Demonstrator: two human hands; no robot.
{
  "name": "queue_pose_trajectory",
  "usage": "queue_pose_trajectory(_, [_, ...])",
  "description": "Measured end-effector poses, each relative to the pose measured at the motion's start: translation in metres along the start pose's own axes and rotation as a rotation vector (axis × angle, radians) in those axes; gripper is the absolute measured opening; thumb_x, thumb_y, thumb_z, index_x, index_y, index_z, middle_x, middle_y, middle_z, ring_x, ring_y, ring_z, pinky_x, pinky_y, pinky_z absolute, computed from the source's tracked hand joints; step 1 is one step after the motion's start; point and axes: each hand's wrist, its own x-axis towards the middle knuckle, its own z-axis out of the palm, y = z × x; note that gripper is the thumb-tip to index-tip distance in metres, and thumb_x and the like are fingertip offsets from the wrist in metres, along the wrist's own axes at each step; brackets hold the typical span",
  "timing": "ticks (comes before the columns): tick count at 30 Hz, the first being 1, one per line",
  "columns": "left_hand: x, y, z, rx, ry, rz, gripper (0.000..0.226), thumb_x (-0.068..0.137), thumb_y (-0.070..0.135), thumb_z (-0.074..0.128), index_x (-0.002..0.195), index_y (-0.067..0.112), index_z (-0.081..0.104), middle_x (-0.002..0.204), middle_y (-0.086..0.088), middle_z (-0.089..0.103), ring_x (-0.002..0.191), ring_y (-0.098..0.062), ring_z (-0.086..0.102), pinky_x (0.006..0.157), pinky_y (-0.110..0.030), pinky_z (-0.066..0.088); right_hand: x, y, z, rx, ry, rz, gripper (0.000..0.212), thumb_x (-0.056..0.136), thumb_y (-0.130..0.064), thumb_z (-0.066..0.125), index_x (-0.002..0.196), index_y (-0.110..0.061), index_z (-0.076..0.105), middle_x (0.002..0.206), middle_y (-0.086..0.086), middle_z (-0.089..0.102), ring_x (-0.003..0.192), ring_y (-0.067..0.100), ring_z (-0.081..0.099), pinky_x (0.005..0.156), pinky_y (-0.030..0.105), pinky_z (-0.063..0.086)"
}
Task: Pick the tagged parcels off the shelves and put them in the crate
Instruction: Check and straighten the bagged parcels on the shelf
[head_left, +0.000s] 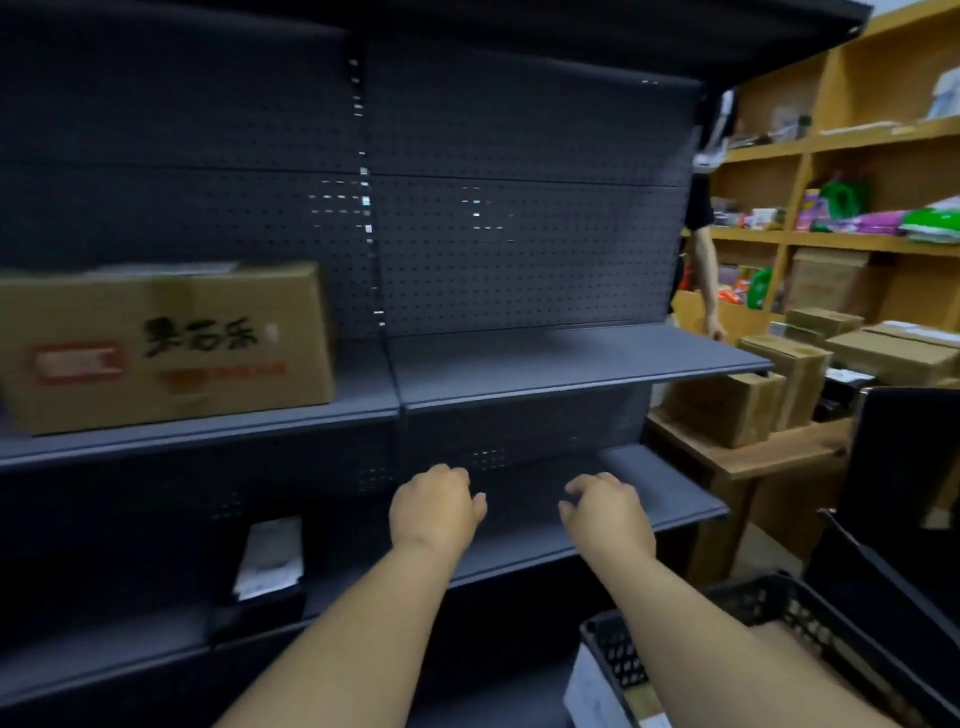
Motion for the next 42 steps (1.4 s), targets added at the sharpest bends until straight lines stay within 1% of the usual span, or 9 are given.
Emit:
queue_pose_trajectory(6, [-0.055, -0.108, -0.044, 0.038, 0.023, -0.188, 0.036, 0.094, 0.042, 0.045, 0.114, 0.016, 0.060, 0.111, -0.003, 0.061, 0.098, -0.024, 0.059, 0.078, -0.036, 0.047, -0.042, -0.099, 0.043, 0.010, -0.084, -0.173, 0.034, 0.095, -0.034, 0.049, 0.127, -0.026, 0.055, 0.127, -0.002, 0.051, 0.116, 0.022, 0.045, 0.076, 0.032, 0.046])
queue_pose_trajectory(11, [-0.115, -0.226, -0.087, 0.119, 0.059, -0.340, 0.036, 0.094, 0.044, 0.045, 0.112, 0.017, 0.061, 0.108, -0.002, 0.061, 0.097, -0.023, 0.060, 0.077, -0.035, 0.046, -0.100, -0.206, 0.088, 0.074, -0.147, -0.318, 0.033, 0.094, -0.032, 0.050, 0.126, -0.025, 0.055, 0.125, -0.001, 0.052, 0.110, 0.021, 0.050, 0.075, 0.034, 0.050])
queue_pose_trajectory(17, [-0.202, -0.381, -0.146, 0.184, 0.067, -0.521, 0.037, 0.093, 0.044, 0.045, 0.112, 0.016, 0.061, 0.109, -0.002, 0.061, 0.096, -0.023, 0.061, 0.079, -0.035, 0.047, -0.191, -0.351, 0.150, 0.129, -0.234, -0.447, 0.032, 0.093, -0.032, 0.051, 0.124, -0.025, 0.057, 0.124, -0.001, 0.054, 0.112, 0.022, 0.049, 0.081, 0.039, 0.053])
queue_pose_trajectory(21, [-0.265, -0.481, -0.183, 0.222, 0.089, -0.620, 0.037, 0.093, 0.044, 0.046, 0.113, 0.017, 0.061, 0.113, -0.003, 0.060, 0.101, -0.024, 0.060, 0.082, -0.036, 0.049, -0.257, -0.447, 0.190, 0.147, -0.269, -0.518, 0.030, 0.093, -0.033, 0.052, 0.122, -0.026, 0.058, 0.122, 0.000, 0.054, 0.110, 0.022, 0.050, 0.079, 0.037, 0.051])
queue_pose_trajectory(25, [-0.326, -0.563, -0.215, 0.288, 0.098, -0.723, 0.035, 0.092, 0.045, 0.047, 0.105, 0.017, 0.063, 0.107, -0.004, 0.063, 0.096, -0.024, 0.061, 0.074, -0.034, 0.047, -0.319, -0.528, 0.224, 0.163, -0.309, -0.608, 0.029, 0.093, -0.031, 0.050, 0.120, -0.027, 0.059, 0.123, -0.001, 0.054, 0.111, 0.023, 0.048, 0.075, 0.033, 0.046])
queue_pose_trajectory(28, [-0.366, -0.614, -0.234, 0.305, 0.120, -0.807, 0.035, 0.092, 0.046, 0.047, 0.105, 0.018, 0.063, 0.107, -0.003, 0.062, 0.096, -0.024, 0.061, 0.075, -0.035, 0.047, -0.360, -0.578, 0.246, 0.191, -0.358, -0.650, 0.030, 0.091, -0.029, 0.052, 0.120, -0.028, 0.060, 0.122, -0.002, 0.054, 0.111, 0.022, 0.049, 0.074, 0.033, 0.045])
queue_pose_trajectory(31, [-0.401, -0.656, -0.250, 0.321, 0.149, -0.876, 0.034, 0.091, 0.047, 0.047, 0.107, 0.021, 0.063, 0.107, -0.001, 0.062, 0.098, -0.023, 0.061, 0.077, -0.034, 0.045, -0.395, -0.622, 0.263, 0.187, -0.402, -0.709, 0.031, 0.091, -0.029, 0.052, 0.122, -0.028, 0.058, 0.126, -0.002, 0.053, 0.115, 0.021, 0.046, 0.080, 0.034, 0.046])
queue_pose_trajectory(38, [-0.466, -0.740, -0.270, 0.328, 0.186, -1.067, 0.030, 0.090, 0.045, 0.048, 0.096, 0.020, 0.063, 0.105, -0.002, 0.062, 0.098, -0.024, 0.060, 0.077, -0.033, 0.042, -0.471, -0.714, 0.305, 0.209, -0.531, -0.803, 0.033, 0.089, -0.033, 0.053, 0.122, -0.031, 0.059, 0.125, 0.001, 0.052, 0.109, 0.024, 0.051, 0.086, 0.035, 0.045])
queue_pose_trajectory(42, [-0.490, -0.791, -0.278, 0.330, 0.203, -1.135, 0.034, 0.090, 0.044, 0.049, 0.108, 0.020, 0.064, 0.115, -0.001, 0.062, 0.103, -0.024, 0.060, 0.086, -0.034, 0.046, -0.507, -0.765, 0.335, 0.212, -0.586, -0.893, 0.032, 0.090, -0.030, 0.053, 0.121, -0.030, 0.061, 0.128, 0.000, 0.052, 0.118, 0.023, 0.048, 0.090, 0.034, 0.045])
